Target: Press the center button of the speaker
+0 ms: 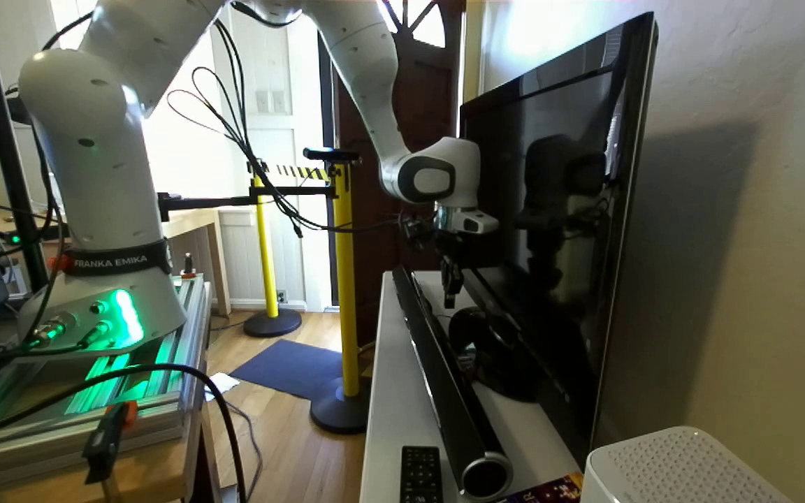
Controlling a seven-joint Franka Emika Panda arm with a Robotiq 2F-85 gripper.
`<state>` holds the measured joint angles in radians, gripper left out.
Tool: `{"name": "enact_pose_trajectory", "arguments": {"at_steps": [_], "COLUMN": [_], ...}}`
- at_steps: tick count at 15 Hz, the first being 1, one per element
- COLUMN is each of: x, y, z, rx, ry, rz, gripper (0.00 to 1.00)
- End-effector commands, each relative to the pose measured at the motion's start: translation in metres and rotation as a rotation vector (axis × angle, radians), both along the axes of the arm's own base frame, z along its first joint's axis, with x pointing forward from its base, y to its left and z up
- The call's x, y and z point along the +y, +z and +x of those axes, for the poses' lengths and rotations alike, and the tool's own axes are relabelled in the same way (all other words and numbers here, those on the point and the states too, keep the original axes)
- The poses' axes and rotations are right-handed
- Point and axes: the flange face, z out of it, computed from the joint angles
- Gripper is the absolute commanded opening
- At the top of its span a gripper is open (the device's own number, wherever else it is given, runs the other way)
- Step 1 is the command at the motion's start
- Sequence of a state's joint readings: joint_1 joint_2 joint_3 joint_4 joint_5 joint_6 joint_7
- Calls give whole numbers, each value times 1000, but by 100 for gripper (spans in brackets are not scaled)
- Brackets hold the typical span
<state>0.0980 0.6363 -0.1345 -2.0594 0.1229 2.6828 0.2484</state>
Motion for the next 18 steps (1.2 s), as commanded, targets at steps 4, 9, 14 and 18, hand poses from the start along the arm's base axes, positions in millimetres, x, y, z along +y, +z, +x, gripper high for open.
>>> {"name": "enact_pose_trajectory", "arguments": {"at_steps": [4, 9, 14, 18], "x": [23, 40, 50, 57], "y": [34, 82, 138, 184], "z": [-51, -88, -122, -142], "rx": [220, 168, 101, 10], "ry": [40, -3, -83, -146], "rz": [48, 8, -63, -128], "gripper": [39, 73, 100, 100]}}
